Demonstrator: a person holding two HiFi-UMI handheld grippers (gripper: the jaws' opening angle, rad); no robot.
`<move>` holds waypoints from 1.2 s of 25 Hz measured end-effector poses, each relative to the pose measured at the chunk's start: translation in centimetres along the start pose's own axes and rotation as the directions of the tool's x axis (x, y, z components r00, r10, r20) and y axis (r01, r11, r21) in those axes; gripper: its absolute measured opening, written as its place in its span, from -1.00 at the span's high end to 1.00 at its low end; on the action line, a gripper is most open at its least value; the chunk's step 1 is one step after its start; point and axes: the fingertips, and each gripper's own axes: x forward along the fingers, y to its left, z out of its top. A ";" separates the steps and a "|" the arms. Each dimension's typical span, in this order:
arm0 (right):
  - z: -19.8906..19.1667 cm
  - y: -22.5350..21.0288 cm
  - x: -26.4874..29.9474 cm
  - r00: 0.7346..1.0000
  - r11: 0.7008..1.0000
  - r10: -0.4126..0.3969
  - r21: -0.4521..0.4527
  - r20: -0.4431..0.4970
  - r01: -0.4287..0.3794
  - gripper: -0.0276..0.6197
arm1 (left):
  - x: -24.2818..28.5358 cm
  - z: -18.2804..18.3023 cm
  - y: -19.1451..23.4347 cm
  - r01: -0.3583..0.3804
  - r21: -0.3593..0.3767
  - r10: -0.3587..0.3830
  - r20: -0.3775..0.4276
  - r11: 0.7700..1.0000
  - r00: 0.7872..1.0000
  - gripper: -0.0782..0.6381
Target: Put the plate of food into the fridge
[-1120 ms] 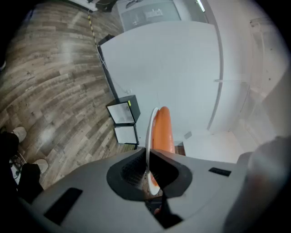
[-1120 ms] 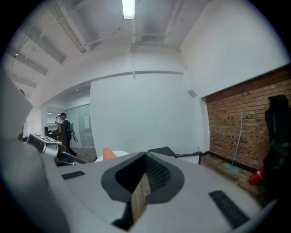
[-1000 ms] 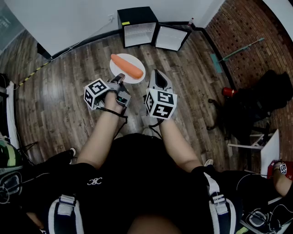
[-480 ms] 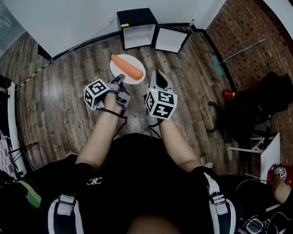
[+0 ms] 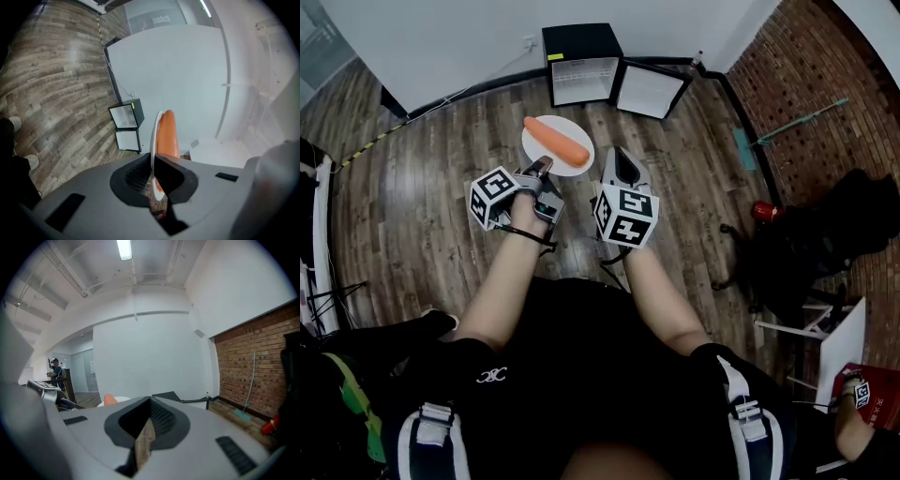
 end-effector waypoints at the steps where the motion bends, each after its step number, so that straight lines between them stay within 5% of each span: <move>1: 0.0 -0.4 0.1 1.000 1.000 0.005 0.001 -0.002 -0.005 0.87 | 0.2 -0.3 0.0 -0.001 -0.003 0.001 0.005 1.000 1.000 0.74; 14: -0.5 -2.7 6.8 0.999 1.000 0.010 0.004 -0.041 -0.010 0.87 | 6.4 1.6 0.8 -0.030 -0.019 0.030 -0.005 0.999 1.000 0.74; 30: 5.5 -3.6 27.5 0.997 0.996 -0.072 -0.052 -0.037 0.070 0.87 | 23.9 14.6 -4.2 -0.003 -0.012 0.002 -0.090 1.000 0.996 0.74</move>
